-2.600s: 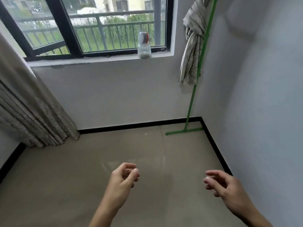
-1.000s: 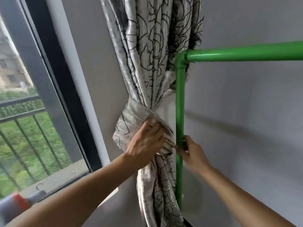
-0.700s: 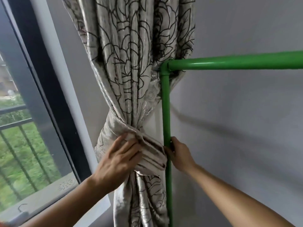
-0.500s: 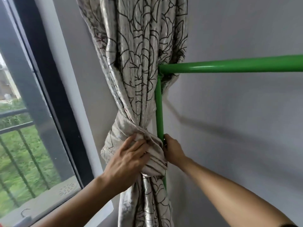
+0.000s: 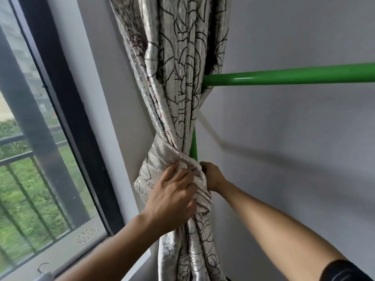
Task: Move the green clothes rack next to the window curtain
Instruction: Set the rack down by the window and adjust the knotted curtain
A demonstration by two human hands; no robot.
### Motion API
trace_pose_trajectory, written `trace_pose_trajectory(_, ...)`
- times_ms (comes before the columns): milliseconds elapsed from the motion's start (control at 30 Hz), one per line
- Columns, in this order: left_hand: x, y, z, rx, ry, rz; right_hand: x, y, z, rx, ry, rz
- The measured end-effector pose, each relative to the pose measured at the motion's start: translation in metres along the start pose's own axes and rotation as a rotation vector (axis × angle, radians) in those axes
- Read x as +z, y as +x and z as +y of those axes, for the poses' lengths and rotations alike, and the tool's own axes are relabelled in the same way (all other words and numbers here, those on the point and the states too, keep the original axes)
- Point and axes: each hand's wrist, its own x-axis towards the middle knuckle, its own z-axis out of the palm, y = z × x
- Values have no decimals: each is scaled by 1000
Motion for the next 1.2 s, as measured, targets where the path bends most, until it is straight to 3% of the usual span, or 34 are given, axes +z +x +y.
trace_pose_trajectory(133,-1,10,-4,14,-65,88,-38,-32,-6,19,126,176)
trace_pose_trajectory(233,-6,28,-5,-1,-155,116,-89,-70,-14,-53,137,480)
trace_pose_trajectory(400,-28,82,-8,-63,-303,326,-186,-152,-61,-271,-277,1107)
trace_pose_trajectory(467,-39,110,-11,-70,-326,449,-223,-174,-80,-316,-492,1272)
trace_pose_trajectory(600,-53,166,-7,-84,-357,473,-274,-190,-84,-123,-812,1223)
trace_pose_trajectory(733,-48,194,5,-128,-343,417,-281,-187,-61,-105,-990,1100)
trace_pose_trajectory(1067,-49,173,11,-158,-530,528,-275,-200,-57,-153,-1034,1054)
trace_pose_trajectory(1133,-53,159,18,-204,-652,582,-274,-203,-60,-198,-956,1034)
trace_pose_trajectory(1200,-46,129,30,-234,-814,538,-276,-212,-67,-262,-689,1031)
